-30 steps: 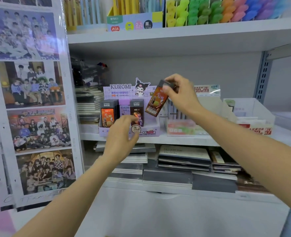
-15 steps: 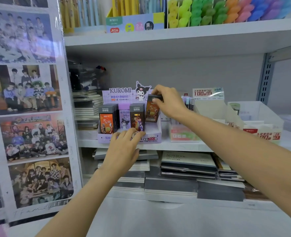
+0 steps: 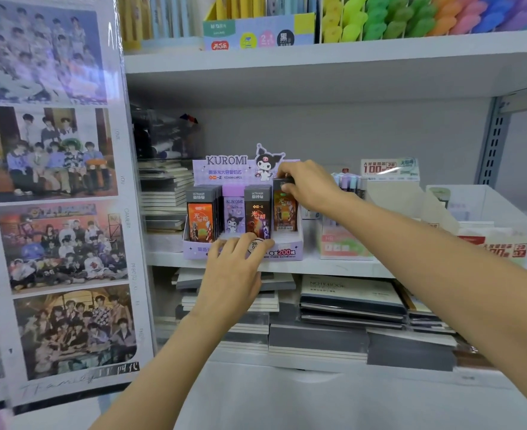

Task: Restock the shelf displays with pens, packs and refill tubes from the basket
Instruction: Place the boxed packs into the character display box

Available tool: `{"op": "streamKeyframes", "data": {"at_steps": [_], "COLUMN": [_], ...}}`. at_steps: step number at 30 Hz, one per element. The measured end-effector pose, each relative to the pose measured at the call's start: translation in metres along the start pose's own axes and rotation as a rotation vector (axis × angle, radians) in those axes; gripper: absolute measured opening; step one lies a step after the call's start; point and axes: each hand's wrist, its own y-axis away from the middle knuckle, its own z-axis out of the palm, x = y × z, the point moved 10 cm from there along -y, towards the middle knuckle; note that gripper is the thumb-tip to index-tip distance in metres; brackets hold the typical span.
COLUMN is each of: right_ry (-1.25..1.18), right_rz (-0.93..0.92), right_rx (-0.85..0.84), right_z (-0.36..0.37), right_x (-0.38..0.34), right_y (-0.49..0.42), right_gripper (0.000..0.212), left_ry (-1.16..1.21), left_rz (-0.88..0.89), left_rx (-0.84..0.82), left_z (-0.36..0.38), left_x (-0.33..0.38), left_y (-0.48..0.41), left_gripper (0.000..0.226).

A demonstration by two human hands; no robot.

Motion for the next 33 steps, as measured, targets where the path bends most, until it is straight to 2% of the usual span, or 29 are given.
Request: {"op": "streamKeyframes", "data": {"at_steps": [4,8,13,16,19,22,25,29,33], "right_ry": [0.03,0.077,0.132,0.133,0.011,-0.199,-0.378,-0.524,-0.593], "right_rz": [0.023,0.033,-0.022,-0.038,-0.068,-0.147,-0.221,-0.205,-0.08], "right_rx": [0.061,0.119,0.106,0.057,0.101,0.253,0.3,0.185,-0.053], "right_z": [0.002,0.006,0.013,0.012,-0.002,-0.019,-0.01,0.05,0.149], "right_x": [-0.004,0.0,-0.004,-0.003,-0.006,-0.015,-0.021,-0.01,0.015], "right_y": [0.002,0.009,0.012,0.013,0.025,0.061,0.118,0.201,0.282], "right_gripper": [0.036,0.026,0.037,0.035,0.035,0.028,0.019,0.015,0.016], "left_ry": [-0.011,-0.023,-0.017,0.007,0.059,0.102,0.126,0.279,0.392], "left_rz": [0.005,0.007,0.006,0.01,0.001,-0.015,0.004,-0.091,-0.179], "left_rx": [-0.001,0.007,0.014,-0.017,-0.049,-0.02,0.038,0.035,-0.223], "left_z": [0.001,0.001,0.002,0.003,0.006,0.0,0.005,0.047,0.132], "left_x": [0.0,0.001,0.001,0.002,0.003,0.015,0.037,0.055,0.079], "left_y": [0.001,0.002,0.002,0.002,0.003,0.014,0.039,0.095,0.182], "left_gripper": [0.055,0.056,0.057,0.058,0.06,0.068,0.064,0.047,0.036]}}
